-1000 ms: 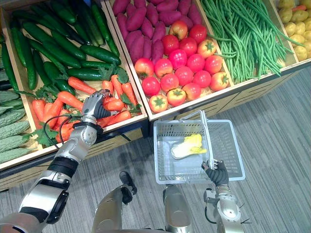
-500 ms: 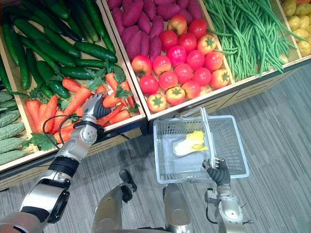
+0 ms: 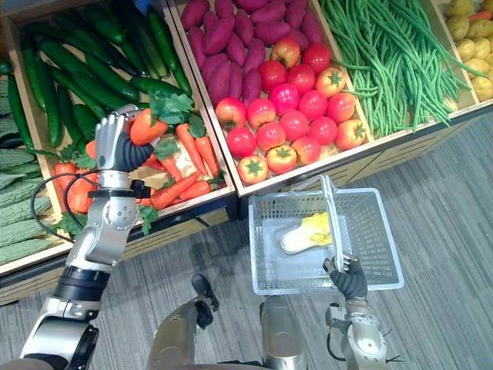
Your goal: Pick vegetable in the basket
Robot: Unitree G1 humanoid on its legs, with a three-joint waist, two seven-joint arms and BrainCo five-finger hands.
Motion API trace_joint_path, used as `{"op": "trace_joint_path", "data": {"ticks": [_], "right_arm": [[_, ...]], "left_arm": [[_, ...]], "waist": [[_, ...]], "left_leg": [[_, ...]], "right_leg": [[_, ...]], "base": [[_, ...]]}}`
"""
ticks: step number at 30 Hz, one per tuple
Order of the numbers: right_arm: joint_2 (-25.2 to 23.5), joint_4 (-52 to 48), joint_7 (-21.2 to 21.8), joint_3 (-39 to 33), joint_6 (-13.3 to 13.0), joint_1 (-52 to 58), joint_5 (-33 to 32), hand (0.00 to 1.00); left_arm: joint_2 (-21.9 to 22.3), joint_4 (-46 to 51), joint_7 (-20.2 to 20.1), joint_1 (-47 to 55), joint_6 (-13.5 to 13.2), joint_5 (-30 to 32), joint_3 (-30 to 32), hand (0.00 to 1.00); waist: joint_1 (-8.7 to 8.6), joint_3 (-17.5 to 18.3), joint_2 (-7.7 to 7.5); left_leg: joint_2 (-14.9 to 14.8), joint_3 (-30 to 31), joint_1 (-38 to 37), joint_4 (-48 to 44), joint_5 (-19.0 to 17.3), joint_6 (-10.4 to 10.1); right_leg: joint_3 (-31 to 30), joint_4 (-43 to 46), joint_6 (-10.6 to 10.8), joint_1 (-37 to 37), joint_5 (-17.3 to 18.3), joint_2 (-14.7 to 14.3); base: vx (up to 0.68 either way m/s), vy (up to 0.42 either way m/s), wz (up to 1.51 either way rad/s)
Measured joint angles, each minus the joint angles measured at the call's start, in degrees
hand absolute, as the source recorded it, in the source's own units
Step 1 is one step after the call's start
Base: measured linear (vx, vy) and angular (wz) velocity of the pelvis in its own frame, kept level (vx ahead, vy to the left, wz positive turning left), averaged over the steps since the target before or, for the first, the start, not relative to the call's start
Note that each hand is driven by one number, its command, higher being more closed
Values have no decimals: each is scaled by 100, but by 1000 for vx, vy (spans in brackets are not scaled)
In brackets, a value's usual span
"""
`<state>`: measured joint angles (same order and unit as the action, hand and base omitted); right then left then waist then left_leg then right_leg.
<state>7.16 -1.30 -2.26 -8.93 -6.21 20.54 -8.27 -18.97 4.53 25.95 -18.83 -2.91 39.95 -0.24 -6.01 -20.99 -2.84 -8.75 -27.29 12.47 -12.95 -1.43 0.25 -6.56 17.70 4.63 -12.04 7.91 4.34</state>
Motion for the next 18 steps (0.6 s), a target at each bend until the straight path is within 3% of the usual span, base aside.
{"op": "trace_joint_path", "data": {"ticks": [3, 6, 11, 15, 17, 18], "right_arm": [[-13, 305, 2, -63, 1, 0, 0, 100], [-100, 312, 7, -317, 0, 2, -13, 100], [-215, -46, -42, -476, 0, 65, -25, 100], [-342, -538, -91, -464, 1, 232, -14, 100], [-390, -703, -161, -422, 1, 226, -8, 100], [-416, -717, -209, -363, 1, 153, -2, 100]], "left_arm": [[411, 471, 51, 482, -107, -281, 87, 100], [758, 929, 50, 926, -426, -730, 19, 100], [1260, 1190, -133, 1450, -999, -2227, -415, 100], [1451, 1326, -286, 1633, -1109, -2696, -892, 100], [1530, 1362, -354, 1647, -1142, -2747, -1110, 100], [1543, 1361, -370, 1651, -1145, -2839, -1255, 100]], "waist": [[-50, 385, 9], [-126, 546, 18], [-129, 933, 123], [-130, 1010, 184], [-108, 1056, 184], [-95, 1099, 156]], "left_leg": [[1, -40, -46, -10, -17, -9], [-140, -199, -216, -327, -293, -72], [-664, -904, -545, -1080, -979, -240], [-1075, -1558, -870, -1543, -1320, -306], [-1274, -2024, -1043, -1683, -1411, -278], [-1333, -2359, -1166, -1693, -1424, -268]], "right_leg": [[-187, -96, 1, 24, -1, -19], [-465, -118, 10, 142, 3, -111], [-1232, -113, 85, 260, -15, -437], [-1825, -58, 151, 259, -62, -701], [-1609, -55, 58, 85, -127, -670], [-849, -11, -27, -125, -180, -354]], "base": [[14, 2, -19], [-9, 18, -46], [-7, 46, -85], [41, 40, -97], [16, 37, -119], [-12, 38, -123]]}}
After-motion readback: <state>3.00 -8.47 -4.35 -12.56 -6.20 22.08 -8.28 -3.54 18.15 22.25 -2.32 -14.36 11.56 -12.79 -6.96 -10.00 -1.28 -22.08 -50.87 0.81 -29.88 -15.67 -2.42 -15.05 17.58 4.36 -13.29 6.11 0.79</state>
